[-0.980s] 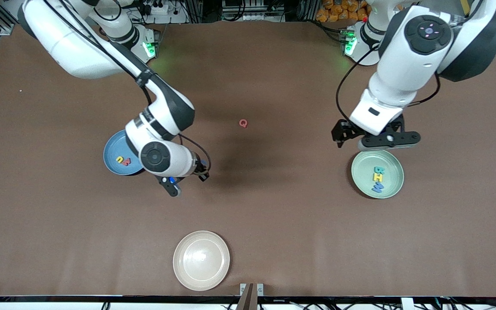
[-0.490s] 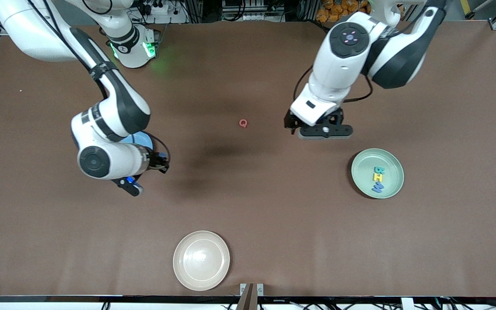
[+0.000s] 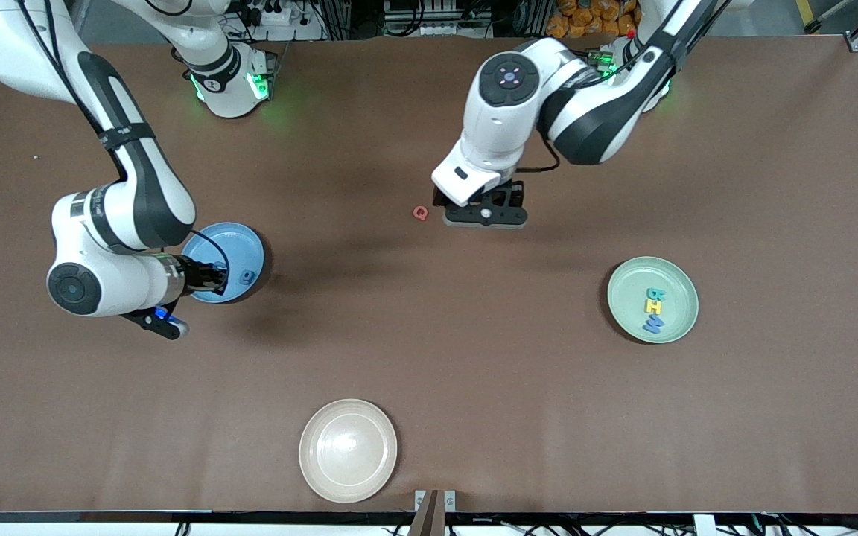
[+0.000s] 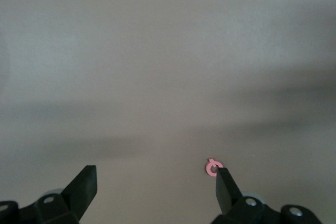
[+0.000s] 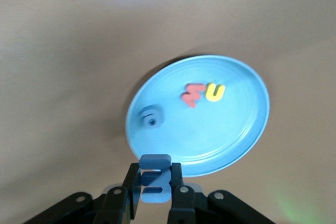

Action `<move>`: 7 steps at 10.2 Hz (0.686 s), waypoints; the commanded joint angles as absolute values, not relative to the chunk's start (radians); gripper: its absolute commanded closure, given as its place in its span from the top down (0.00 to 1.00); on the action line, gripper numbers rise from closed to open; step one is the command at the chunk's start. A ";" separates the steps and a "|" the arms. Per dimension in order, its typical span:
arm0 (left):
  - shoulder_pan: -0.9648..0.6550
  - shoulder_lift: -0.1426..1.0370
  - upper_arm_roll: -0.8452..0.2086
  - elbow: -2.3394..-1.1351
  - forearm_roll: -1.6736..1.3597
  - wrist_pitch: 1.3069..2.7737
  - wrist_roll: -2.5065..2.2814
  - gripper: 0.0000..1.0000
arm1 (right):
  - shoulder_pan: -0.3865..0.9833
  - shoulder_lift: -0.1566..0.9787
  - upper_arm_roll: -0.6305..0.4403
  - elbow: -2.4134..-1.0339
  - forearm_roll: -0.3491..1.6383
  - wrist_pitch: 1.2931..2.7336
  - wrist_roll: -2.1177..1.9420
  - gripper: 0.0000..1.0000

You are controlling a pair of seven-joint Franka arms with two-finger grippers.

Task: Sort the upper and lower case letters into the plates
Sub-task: 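Carry the m to the blue plate while the left gripper reaches the Q, then grasp the pink Q with the left gripper while the right gripper withdraws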

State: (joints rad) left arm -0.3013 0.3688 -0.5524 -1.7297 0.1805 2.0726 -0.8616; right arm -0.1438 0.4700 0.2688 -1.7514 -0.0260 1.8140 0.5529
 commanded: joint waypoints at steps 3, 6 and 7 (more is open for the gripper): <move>-0.481 0.497 -0.468 -1.717 0.267 2.152 -0.948 1.00 | -0.141 0.417 0.184 -1.966 0.008 2.003 0.376 0.00; -0.546 0.561 -0.456 -1.718 0.379 2.181 -1.051 1.00 | -0.141 0.402 0.184 -1.968 0.008 1.999 0.376 1.00; -0.566 0.572 -0.456 -1.718 0.379 2.183 -1.051 1.00 | -0.140 0.391 0.186 -1.965 0.009 1.991 0.380 1.00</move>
State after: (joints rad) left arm -0.5381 0.5593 -0.4672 -1.7309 0.3457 2.1771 -1.0256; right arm -0.1398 0.4533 0.1862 -1.9316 -0.0197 1.9964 0.3963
